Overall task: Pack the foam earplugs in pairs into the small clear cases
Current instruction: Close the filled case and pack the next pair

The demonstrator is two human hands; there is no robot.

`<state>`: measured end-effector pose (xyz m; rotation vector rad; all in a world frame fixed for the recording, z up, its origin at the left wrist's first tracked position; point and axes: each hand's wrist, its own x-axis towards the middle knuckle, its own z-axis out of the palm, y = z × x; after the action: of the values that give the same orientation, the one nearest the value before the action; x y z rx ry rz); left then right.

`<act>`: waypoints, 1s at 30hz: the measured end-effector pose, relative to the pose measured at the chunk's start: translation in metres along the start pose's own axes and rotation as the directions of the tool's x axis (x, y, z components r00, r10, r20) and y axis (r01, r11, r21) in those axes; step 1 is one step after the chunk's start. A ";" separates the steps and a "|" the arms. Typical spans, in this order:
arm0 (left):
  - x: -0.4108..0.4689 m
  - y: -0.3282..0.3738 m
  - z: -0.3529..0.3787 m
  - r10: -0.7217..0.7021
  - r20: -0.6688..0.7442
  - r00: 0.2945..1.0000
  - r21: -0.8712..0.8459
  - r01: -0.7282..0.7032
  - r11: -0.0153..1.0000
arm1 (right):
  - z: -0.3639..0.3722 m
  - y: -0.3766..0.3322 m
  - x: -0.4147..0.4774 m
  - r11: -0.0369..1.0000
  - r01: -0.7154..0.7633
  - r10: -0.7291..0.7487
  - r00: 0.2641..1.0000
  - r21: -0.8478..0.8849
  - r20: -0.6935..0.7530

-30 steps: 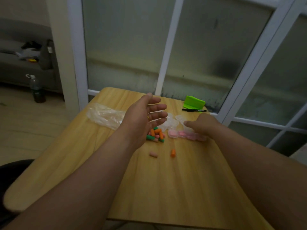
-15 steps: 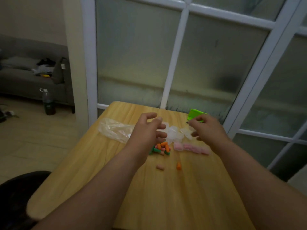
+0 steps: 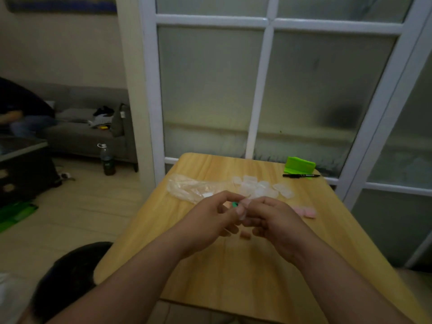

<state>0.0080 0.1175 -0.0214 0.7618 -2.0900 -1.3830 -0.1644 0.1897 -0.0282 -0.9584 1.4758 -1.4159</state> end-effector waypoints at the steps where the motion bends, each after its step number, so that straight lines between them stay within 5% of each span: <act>1: -0.001 0.001 -0.003 -0.016 0.007 1.000 -0.018 0.016 1.000 | 0.002 -0.001 0.000 1.000 0.001 -0.001 1.000 0.003 0.013; 7: 0.005 0.005 -0.005 -0.081 0.031 0.996 -0.121 0.085 0.989 | -0.002 -0.001 -0.001 0.998 0.005 -0.010 0.997 0.059 0.074; 16: 0.009 -0.013 0.014 -0.087 0.044 0.995 -0.231 0.095 0.968 | -0.013 0.010 -0.001 0.995 0.016 -0.014 1.000 -0.102 0.016; 30: 0.015 -0.016 0.010 -0.200 -0.032 0.979 -0.333 0.178 0.926 | 0.001 0.018 0.011 0.993 0.060 -0.069 0.994 -0.102 -0.085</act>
<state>-0.0069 0.1079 -0.0381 0.8695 -1.7078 -1.7311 -0.1663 0.1805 -0.0471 -1.0242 1.6059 -1.4590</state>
